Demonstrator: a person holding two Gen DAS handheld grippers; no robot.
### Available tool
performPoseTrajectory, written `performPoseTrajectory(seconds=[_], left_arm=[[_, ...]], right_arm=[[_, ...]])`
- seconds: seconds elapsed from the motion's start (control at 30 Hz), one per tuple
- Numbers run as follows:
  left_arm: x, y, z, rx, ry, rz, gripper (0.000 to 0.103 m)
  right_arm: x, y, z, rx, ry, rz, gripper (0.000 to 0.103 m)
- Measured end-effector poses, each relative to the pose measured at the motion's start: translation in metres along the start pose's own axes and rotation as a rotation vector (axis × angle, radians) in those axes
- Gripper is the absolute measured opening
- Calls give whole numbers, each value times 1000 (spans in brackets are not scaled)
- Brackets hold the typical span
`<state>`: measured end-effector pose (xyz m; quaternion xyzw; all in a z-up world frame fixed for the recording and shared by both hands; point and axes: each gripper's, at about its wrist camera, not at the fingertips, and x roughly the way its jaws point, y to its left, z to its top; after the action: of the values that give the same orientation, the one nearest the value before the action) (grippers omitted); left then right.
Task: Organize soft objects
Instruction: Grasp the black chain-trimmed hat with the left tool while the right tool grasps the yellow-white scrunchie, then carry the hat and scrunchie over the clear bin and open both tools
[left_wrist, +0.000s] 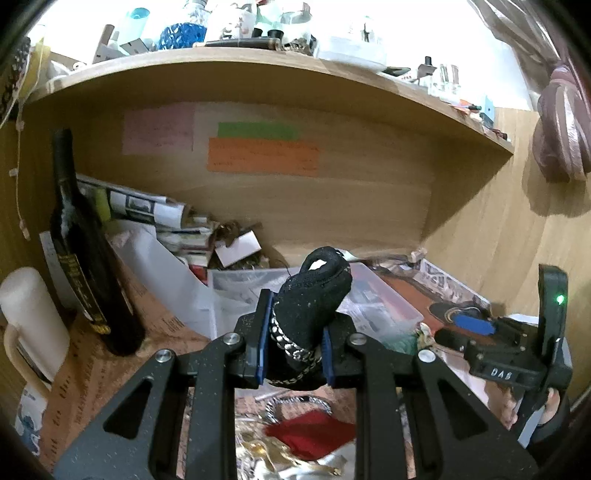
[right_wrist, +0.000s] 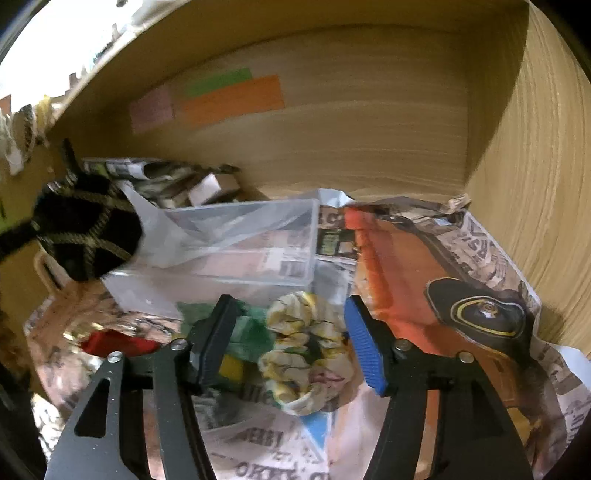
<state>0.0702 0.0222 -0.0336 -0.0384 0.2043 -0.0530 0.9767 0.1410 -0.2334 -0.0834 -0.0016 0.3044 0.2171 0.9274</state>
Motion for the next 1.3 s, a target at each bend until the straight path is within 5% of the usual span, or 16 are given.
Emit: performPoseTrajectory(seconds=[0.23,0.3,0.47,0.97,1.3], left_arm=[[15,12,8,-7,6,37,22],[19,16,9,-12,7,48,22],[32,23,14,-10,13,76,22],[101,33,11,-7,174,51,22],[136,32,1,11,278,30,23]], right_arm=[[34,-16,-9,27,115,1,56],[38,-20,-12,47,128,16,29],[29,-20,-12,59,103,25,13],[-25,14,58,-42,-169,41,12],[56,49,78,-139,-21,76,12]])
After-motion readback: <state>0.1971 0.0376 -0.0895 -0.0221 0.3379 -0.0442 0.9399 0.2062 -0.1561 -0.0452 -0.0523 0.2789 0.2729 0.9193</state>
